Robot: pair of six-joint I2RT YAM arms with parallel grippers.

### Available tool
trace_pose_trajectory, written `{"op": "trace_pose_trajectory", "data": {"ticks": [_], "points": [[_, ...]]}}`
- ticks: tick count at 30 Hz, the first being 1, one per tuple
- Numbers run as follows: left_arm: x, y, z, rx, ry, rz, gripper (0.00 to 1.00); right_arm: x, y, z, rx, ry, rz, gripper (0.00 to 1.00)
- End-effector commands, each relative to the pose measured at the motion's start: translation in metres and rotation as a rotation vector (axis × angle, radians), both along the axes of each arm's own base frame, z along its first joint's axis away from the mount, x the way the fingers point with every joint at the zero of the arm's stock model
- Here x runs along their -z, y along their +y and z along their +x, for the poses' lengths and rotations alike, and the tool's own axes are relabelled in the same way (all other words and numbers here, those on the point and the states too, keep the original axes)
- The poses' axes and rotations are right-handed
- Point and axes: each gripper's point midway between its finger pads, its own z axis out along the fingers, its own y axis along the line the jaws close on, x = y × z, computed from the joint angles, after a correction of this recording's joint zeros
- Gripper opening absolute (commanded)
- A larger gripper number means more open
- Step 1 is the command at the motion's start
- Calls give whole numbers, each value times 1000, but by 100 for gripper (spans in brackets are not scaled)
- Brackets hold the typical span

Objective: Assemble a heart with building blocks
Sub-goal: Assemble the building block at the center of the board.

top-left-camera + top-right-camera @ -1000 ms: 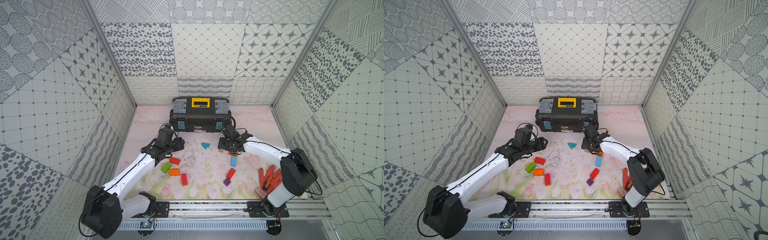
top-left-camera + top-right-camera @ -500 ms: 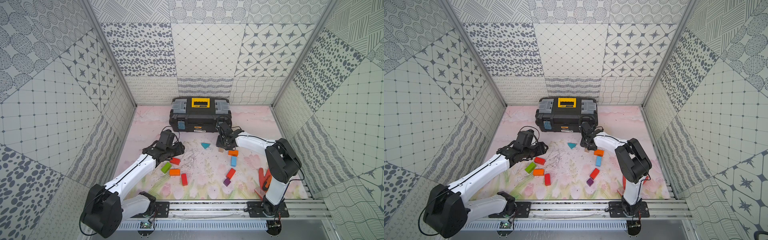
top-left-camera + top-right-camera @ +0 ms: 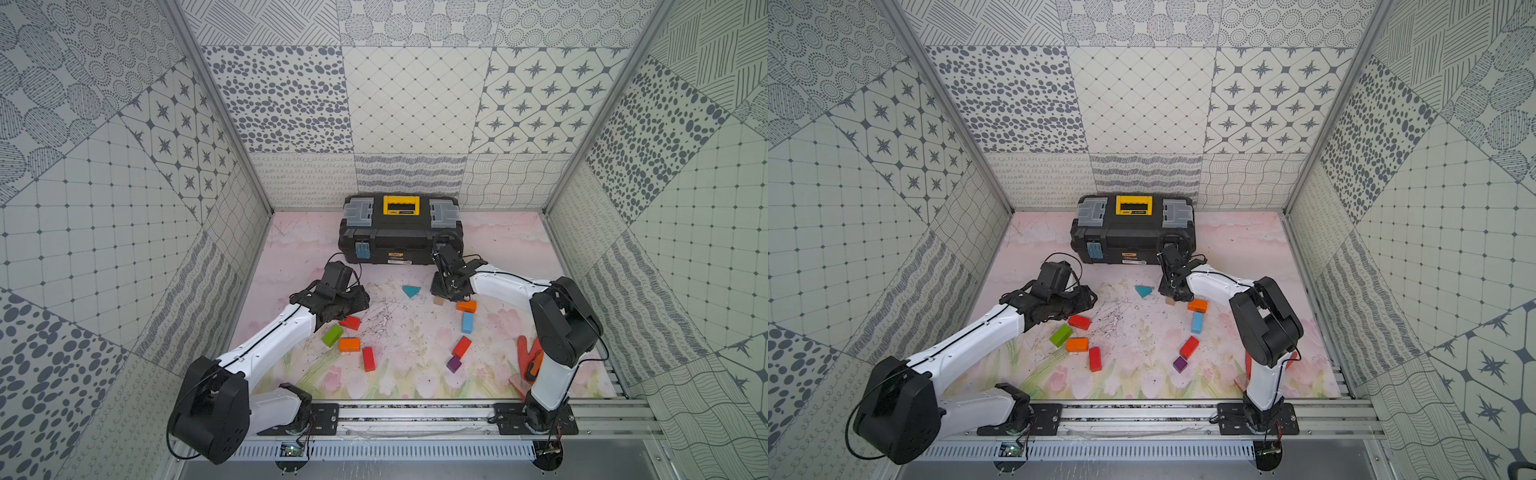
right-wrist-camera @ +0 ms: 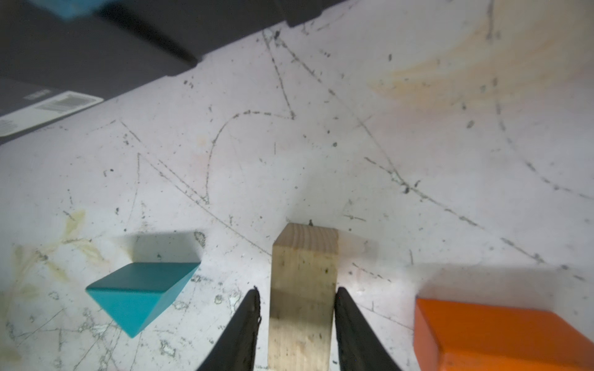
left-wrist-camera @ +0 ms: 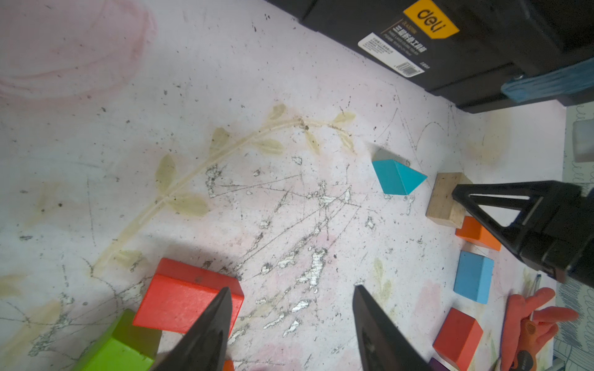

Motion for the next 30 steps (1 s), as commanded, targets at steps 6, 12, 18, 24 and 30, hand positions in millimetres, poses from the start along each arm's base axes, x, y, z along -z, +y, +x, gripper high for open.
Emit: {"op": "trace_pose_trajectory", "data": {"ticks": [6, 12, 18, 24, 30], "points": [[-5, -4, 5, -13, 3, -13, 59, -23, 0, -6, -26, -34, 25, 48], [-6, 3, 1, -28, 6, 12, 59, -20, -19, -10, -43, -33, -12, 45], [-4, 7, -1, -41, 17, 26, 58, -13, -15, -5, -87, -20, 64, 41], [-1, 4, -2, -48, 27, 4, 58, -8, 0, -4, -102, -21, 144, 37], [4, 4, -5, -43, 37, -2, 59, -2, 14, -8, -104, -3, 186, 35]]}}
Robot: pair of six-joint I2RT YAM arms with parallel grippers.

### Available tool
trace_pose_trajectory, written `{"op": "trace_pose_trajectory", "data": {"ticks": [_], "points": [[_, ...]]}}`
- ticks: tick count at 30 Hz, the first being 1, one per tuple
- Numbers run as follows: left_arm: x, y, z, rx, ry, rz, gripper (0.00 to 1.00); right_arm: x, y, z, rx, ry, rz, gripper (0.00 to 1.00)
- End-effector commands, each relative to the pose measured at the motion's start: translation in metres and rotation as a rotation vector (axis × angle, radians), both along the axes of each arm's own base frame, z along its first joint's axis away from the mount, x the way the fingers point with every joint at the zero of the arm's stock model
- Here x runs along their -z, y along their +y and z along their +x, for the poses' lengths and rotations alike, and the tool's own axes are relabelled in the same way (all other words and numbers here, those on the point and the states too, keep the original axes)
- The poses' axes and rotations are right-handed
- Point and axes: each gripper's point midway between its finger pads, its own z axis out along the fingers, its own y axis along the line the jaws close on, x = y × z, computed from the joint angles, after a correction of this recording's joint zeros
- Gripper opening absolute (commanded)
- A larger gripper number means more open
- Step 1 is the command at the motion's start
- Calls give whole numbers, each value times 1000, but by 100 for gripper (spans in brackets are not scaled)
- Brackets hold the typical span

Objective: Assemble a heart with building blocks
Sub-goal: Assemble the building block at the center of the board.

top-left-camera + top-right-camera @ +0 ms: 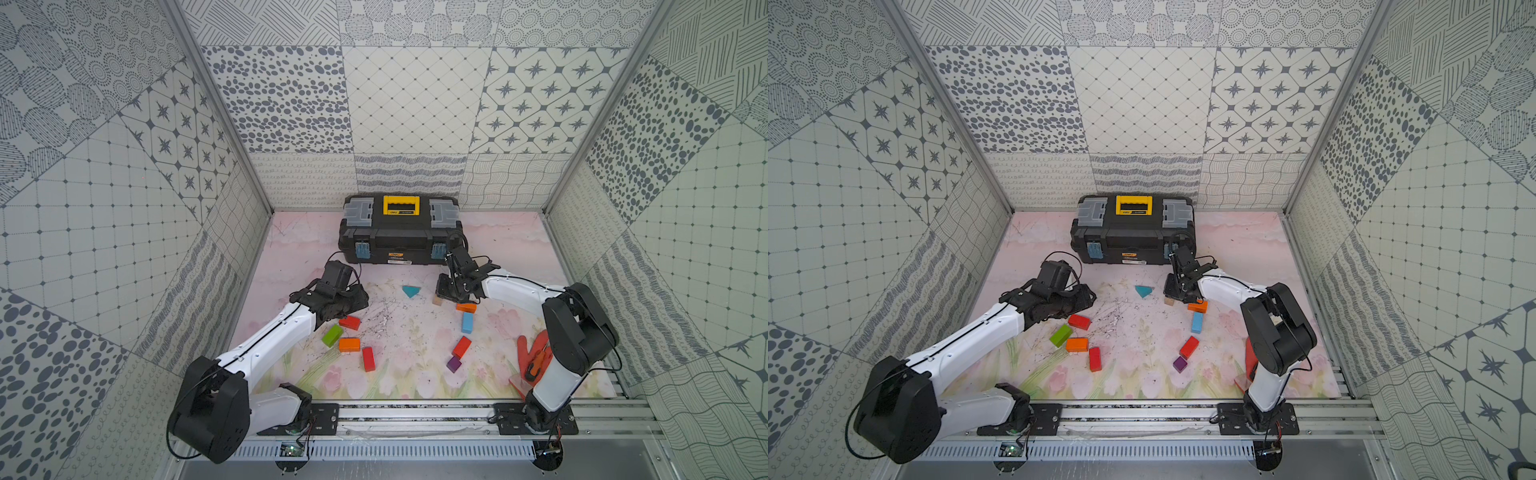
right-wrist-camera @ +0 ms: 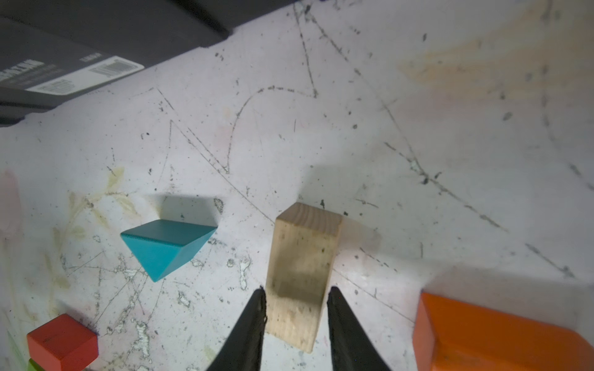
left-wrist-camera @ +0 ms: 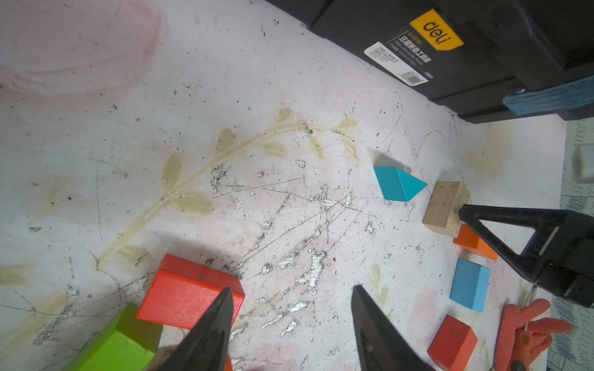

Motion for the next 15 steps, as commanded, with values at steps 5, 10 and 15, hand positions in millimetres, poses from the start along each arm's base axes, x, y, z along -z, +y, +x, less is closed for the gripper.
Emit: {"op": "trace_pose_trajectory", "data": {"ticks": [5, 10, 15], "points": [[5, -2, -5, 7, 31, -5, 58, 5, 27, -1, -5, 7, 73, 34], [4, -2, -5, 6, 28, -6, 58, 7, 38, 0, -11, 8, 70, 33], [5, -1, -7, 6, 39, -3, 58, 2, 39, -5, -19, 3, 64, 33]]}}
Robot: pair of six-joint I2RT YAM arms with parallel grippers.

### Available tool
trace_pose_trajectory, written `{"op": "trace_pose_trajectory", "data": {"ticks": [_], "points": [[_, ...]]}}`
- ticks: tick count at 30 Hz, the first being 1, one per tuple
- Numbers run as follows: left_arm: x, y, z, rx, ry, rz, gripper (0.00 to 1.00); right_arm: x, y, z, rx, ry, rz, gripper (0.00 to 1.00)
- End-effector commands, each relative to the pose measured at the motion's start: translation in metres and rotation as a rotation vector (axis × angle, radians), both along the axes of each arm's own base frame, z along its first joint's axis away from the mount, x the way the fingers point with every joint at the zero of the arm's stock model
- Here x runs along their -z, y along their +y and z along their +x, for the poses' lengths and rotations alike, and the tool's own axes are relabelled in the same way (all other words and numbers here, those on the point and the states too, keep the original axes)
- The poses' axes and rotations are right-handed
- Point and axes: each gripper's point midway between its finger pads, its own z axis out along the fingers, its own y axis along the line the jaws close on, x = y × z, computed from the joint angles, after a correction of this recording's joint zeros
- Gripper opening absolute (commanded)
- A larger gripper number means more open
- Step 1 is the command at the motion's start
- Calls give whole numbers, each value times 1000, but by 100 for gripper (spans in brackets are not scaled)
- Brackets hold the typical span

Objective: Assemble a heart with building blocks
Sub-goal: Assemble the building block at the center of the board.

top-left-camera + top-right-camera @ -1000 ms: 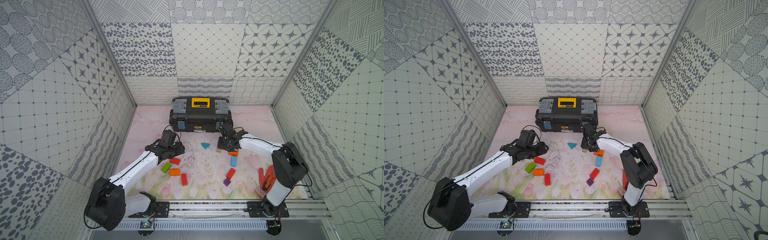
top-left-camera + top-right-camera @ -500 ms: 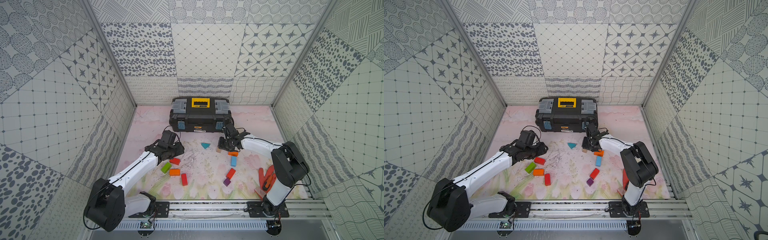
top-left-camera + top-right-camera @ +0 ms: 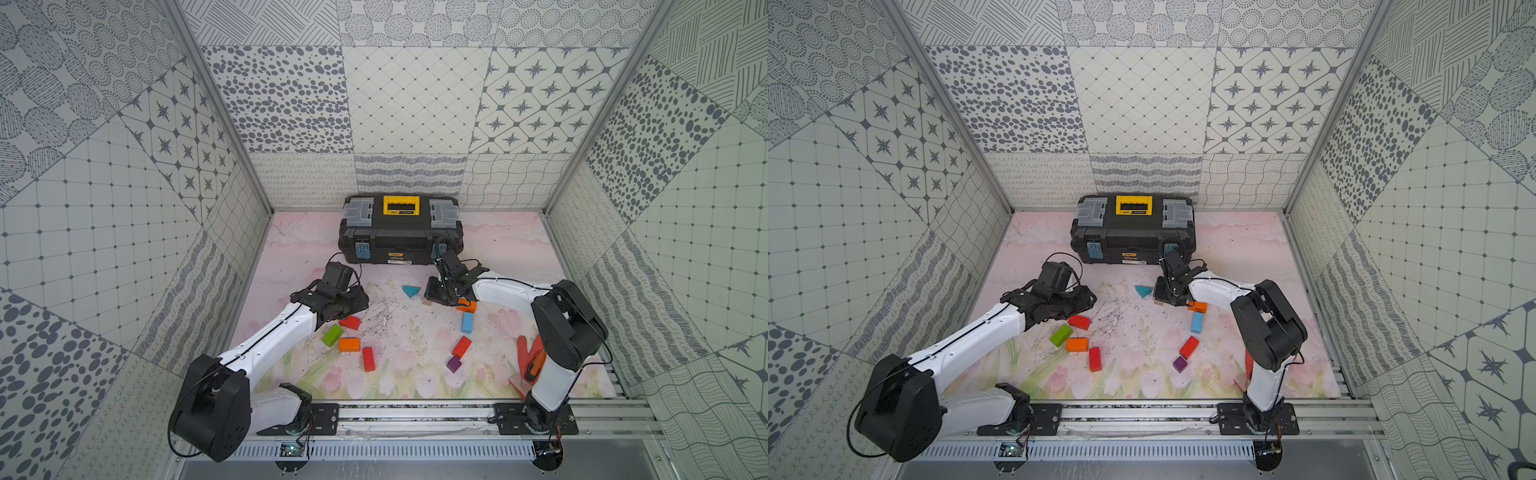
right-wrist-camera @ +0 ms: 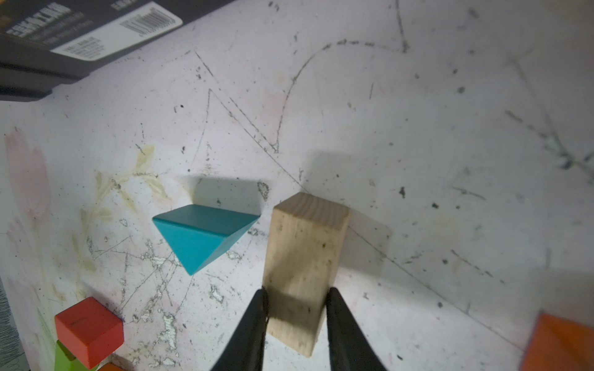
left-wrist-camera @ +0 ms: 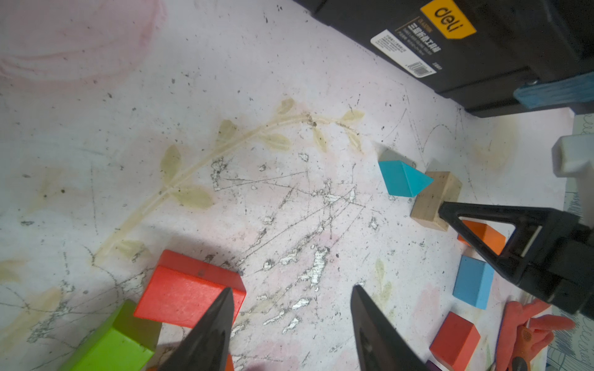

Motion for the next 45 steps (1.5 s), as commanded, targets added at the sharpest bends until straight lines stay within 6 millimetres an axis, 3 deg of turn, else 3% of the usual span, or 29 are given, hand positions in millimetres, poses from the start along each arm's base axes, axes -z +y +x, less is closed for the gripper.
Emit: {"op": "trace_pose_trajectory", "data": {"ticks": [1, 8, 13, 20, 27, 33, 45], "points": [[1, 0, -5, 2, 25, 2, 58, -8, 5, 0, 3, -19, 0, 34], [2, 1, -4, -4, 23, 5, 57, -7, -1, -12, -39, -19, -35, 43], [2, 1, -5, -5, 29, 4, 57, -13, -15, -17, -62, -48, -94, 42], [5, 4, -7, -4, 39, 24, 57, -13, -7, -25, -159, -48, -77, 39], [6, 2, -6, -2, 47, 20, 56, -2, -26, -24, -144, -34, -200, 35], [8, 6, -8, 2, 59, 49, 56, 7, -10, -26, -194, -14, -192, 34], [14, 14, -8, -15, 70, 69, 56, 3, 19, -18, -229, -31, -154, 34]]}}
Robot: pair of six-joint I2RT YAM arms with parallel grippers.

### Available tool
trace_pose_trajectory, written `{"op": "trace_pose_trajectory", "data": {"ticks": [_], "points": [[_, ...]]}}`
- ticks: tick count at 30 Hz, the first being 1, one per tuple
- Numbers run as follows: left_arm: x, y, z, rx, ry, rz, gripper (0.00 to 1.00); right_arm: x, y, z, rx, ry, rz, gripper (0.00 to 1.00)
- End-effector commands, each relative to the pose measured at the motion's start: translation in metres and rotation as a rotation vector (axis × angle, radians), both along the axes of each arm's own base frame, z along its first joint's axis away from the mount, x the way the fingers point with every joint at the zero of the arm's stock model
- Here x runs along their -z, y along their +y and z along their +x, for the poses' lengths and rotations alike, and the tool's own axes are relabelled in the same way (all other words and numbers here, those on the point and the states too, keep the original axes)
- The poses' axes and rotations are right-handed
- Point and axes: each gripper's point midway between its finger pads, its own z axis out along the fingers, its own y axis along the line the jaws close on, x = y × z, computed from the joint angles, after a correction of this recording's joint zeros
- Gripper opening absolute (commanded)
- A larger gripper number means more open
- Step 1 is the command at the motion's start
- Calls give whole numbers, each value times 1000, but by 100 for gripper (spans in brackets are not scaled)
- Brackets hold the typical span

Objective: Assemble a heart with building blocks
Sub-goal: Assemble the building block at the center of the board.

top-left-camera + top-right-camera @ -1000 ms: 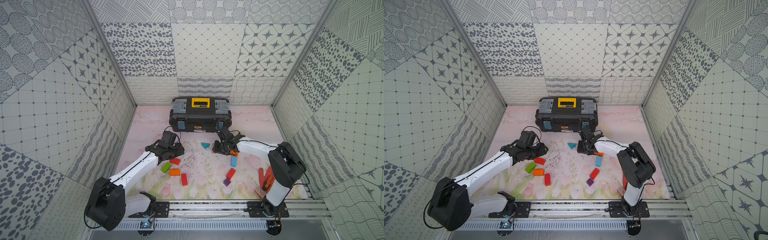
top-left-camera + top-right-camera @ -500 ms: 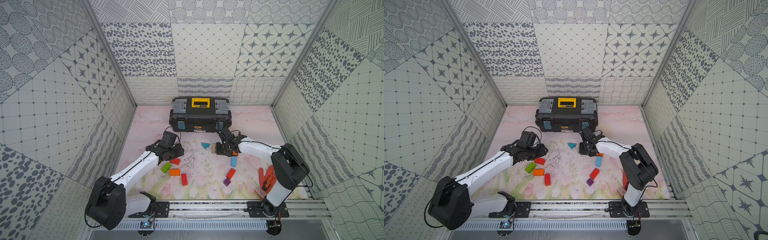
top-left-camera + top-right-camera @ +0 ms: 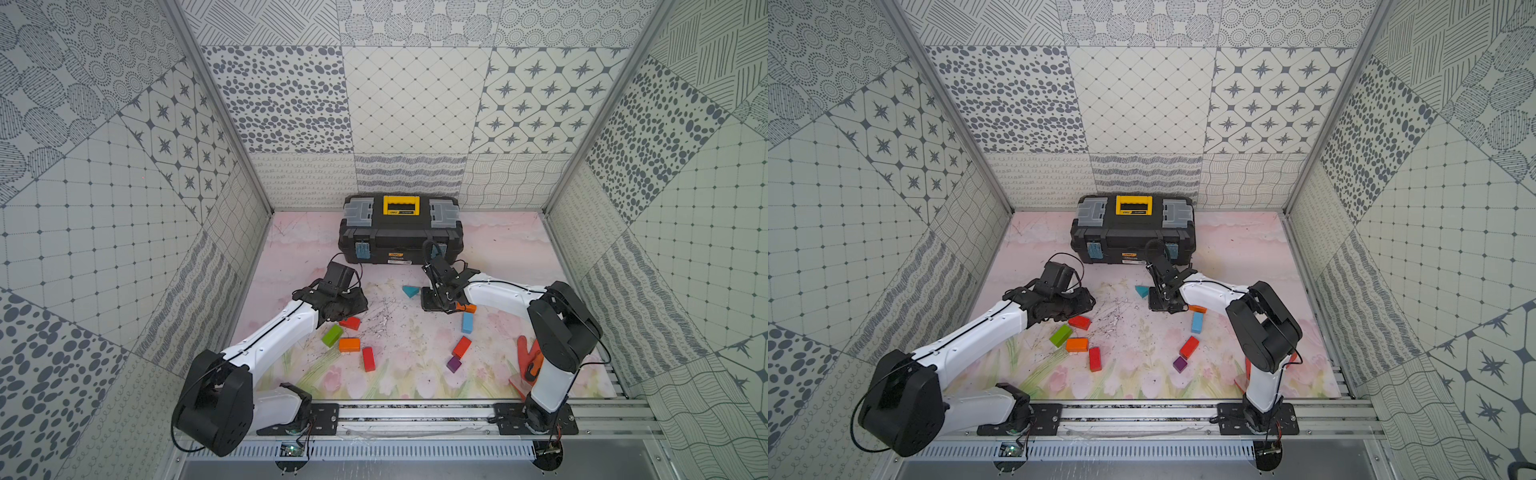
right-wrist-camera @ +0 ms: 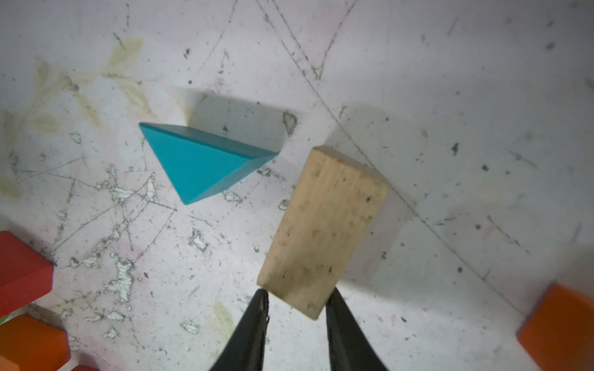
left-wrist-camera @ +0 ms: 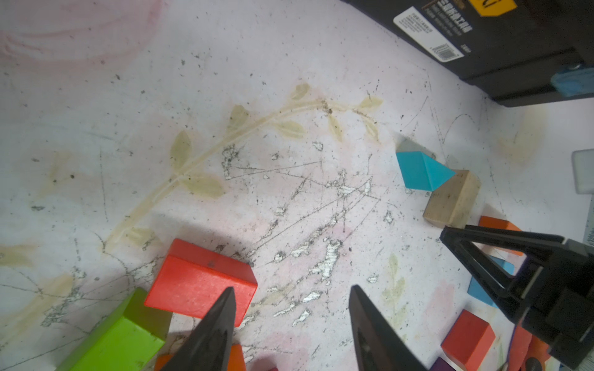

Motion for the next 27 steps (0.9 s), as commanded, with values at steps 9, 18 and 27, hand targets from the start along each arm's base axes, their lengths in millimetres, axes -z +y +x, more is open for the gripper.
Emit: {"op": "trace_pose_trajectory", "data": {"ticks": [9, 18, 27], "points": [[11, 10, -2, -22, 37, 27, 56, 4, 8, 5, -4, -23, -45, 36], [11, 11, -2, -23, 34, 30, 56, -2, 12, 21, 13, -64, -63, 31], [10, 16, -3, -36, 30, 27, 56, 2, 15, 29, 41, -68, -69, 30]]}}
